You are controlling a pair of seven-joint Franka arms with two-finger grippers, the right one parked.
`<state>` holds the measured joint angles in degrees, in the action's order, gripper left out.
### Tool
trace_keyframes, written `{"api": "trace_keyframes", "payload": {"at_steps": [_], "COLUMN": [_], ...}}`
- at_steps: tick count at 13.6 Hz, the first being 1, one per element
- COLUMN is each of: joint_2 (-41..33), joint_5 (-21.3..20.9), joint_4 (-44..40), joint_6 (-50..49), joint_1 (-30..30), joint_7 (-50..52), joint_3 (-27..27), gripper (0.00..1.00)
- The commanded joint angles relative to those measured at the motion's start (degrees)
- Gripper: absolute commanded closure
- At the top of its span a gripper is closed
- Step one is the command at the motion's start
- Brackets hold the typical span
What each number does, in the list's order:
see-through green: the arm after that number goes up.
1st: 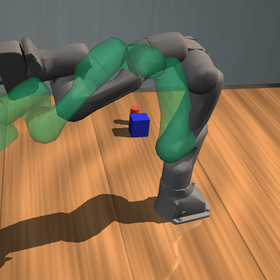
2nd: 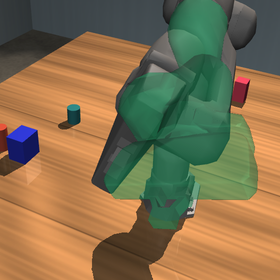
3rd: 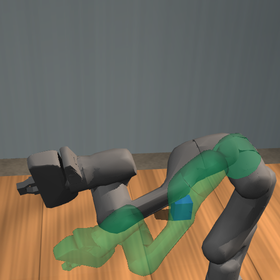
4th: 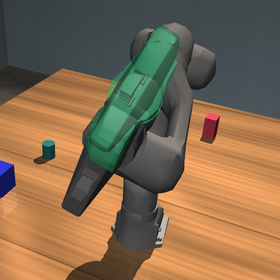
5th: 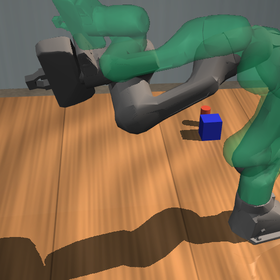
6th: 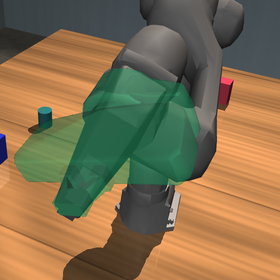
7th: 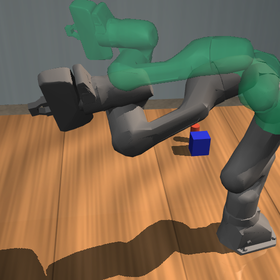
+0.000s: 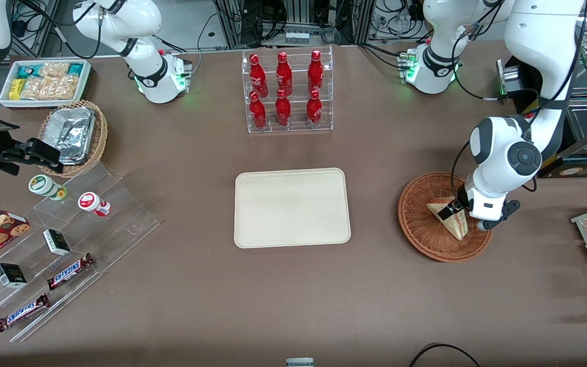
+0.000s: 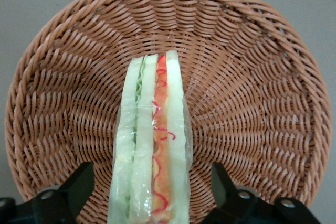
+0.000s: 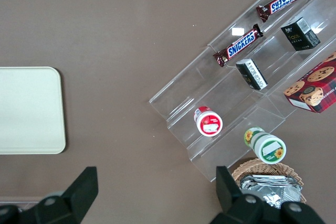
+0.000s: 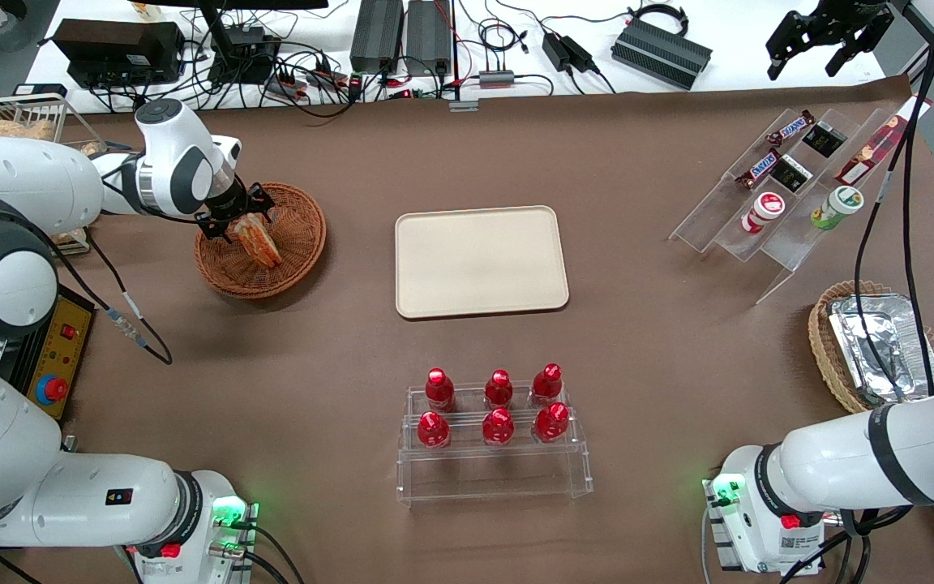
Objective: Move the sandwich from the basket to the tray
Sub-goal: 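Lower the left gripper and close it on the wrapped sandwich, then lift the sandwich and carry it over the white tray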
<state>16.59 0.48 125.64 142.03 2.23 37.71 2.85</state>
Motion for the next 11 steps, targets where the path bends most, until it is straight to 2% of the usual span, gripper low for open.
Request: {"api": "trace_keyframes", "payload": {"at_steps": [1,2,3,7,11], "joint_2": [-0.2,-0.8,-1.4,-2.3,-2.0], "joint_5": [0.4,0.3,0.2,0.2,0.1], "joint_4": [0.6,0.4,-0.2,-7.6,-11.2], "joint_6": [0.0,-1.4,-3.6,-15.1,-18.3], "joint_1": [0.1,0.1,0.2,0.8,6.1], "joint_7": [1.0,0.9,0.5,-0.2,0.1], "joint_3": [0.1,0.1,0.1,0.5,0.7], "gripper": [0.70,0.97,1.00,1.00,1.00]}}
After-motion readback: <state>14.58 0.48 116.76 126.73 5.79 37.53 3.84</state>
